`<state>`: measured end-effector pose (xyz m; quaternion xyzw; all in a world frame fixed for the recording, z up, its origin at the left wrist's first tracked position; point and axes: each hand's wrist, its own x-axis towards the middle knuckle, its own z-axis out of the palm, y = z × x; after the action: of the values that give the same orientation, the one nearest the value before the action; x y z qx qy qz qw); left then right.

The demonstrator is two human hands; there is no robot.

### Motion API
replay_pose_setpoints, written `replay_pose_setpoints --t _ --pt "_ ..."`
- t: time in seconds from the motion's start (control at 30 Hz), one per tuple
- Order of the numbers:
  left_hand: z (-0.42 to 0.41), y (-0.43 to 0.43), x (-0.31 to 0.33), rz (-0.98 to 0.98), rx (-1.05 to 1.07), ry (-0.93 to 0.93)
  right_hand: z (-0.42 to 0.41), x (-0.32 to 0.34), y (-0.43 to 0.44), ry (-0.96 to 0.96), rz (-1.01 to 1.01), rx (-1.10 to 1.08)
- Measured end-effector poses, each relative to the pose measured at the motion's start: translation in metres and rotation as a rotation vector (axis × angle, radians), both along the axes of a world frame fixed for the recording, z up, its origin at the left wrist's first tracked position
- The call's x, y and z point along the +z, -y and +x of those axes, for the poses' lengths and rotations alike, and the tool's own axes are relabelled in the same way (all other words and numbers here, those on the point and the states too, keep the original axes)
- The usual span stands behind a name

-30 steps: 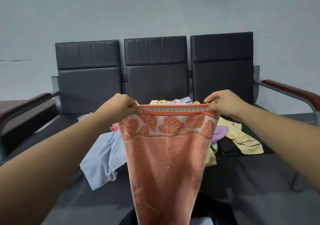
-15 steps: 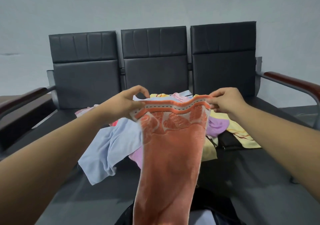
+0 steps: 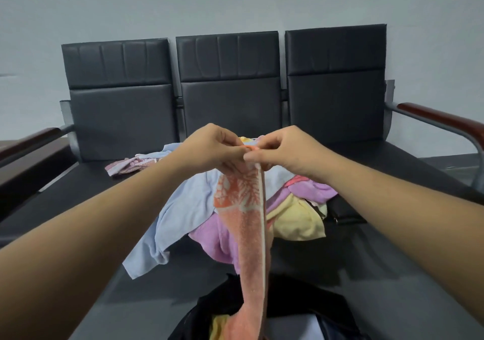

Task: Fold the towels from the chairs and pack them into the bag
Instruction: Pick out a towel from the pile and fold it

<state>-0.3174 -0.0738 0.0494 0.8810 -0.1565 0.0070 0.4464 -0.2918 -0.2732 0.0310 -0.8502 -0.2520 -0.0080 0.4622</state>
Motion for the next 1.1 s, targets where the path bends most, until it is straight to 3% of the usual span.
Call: replay_pose_setpoints --t 0.13,0.3,0.4,0.63,0.8,0.93,0.97,1.1 --pt "0.003 0.000 -0.002 0.045 0.017 0.015 0.001 -0.005 0.000 0.121 -0.098 -0.060" --pt "0.012 -0.021 -0.006 0.392 -0.001 -0.042 0.005 -0.004 0.011 -0.052 0.190 -0.126" --pt "0.013 -0.036 -0.012 0.475 0.041 -0.055 0.007 -0.002 0.022 -0.169 0.384 -0.153" --pt "0.014 -0.041 -0.001 0.717 0.066 0.169 0.009 -0.003 0.029 -0.304 0.564 -0.289" --pt "0.014 -0.032 0.016 0.352 0.281 0.394 0.011 0.011 0.030 -0.242 0.661 -0.370" --pt "0.004 -0.019 0.042 -0.353 0.129 0.353 0.012 0.049 0.035 -0.224 0.951 -0.207" --pt "0.002 -0.019 0.048 -0.418 0.091 0.348 0.012 0.057 0.037 -0.237 0.966 -0.159" --pt "0.005 -0.026 0.053 -0.077 0.178 0.379 0.007 0.057 0.039 -0.213 0.619 -0.284"
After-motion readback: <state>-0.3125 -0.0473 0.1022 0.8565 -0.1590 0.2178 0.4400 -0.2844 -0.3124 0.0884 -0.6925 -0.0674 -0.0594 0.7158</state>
